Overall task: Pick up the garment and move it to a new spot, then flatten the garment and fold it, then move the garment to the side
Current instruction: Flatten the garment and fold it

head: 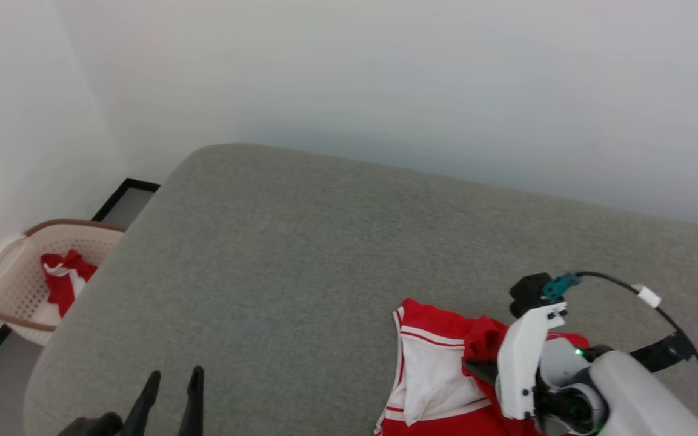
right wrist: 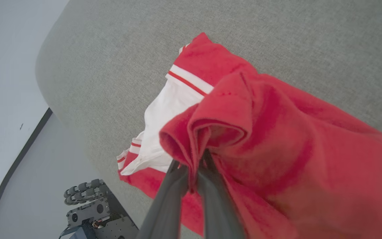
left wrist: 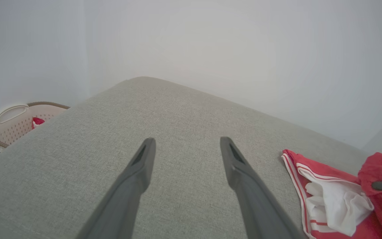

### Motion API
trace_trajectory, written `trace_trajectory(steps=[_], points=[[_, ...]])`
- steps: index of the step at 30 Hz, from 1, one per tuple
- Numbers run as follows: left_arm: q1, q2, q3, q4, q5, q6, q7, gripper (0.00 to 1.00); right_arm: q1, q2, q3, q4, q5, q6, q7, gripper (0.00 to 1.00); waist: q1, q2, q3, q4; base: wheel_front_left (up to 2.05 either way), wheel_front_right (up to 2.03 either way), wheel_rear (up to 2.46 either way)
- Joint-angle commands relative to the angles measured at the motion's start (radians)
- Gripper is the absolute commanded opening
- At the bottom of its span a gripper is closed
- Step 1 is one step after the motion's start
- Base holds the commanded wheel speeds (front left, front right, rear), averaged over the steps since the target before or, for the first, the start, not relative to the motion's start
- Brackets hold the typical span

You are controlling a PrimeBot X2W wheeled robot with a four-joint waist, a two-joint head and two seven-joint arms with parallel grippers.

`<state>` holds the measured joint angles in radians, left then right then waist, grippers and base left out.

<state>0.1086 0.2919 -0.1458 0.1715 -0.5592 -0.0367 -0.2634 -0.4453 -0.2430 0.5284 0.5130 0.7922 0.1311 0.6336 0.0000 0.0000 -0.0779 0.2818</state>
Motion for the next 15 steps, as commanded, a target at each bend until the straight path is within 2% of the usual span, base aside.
trace_trajectory(steps=[1,8,15], points=[[-0.009,-0.002,-0.001,0.003,0.007,-0.007,0.001,1.0,-0.013,0.014,0.003,0.019,-0.01,-0.001,-0.012,0.0,0.0,0.0,0.001,0.017,0.0,0.0,0.0],[-0.023,-0.013,-0.005,0.02,0.006,-0.017,0.0,1.0,-0.052,0.095,0.024,0.177,-0.073,-0.001,-0.08,0.0,0.0,0.0,0.006,0.048,0.0,0.0,0.0],[-0.033,-0.02,0.001,0.031,0.012,-0.023,0.0,1.0,-0.098,0.138,0.089,0.278,-0.109,-0.001,-0.147,0.01,0.0,0.0,0.012,0.054,0.0,0.0,0.0]])
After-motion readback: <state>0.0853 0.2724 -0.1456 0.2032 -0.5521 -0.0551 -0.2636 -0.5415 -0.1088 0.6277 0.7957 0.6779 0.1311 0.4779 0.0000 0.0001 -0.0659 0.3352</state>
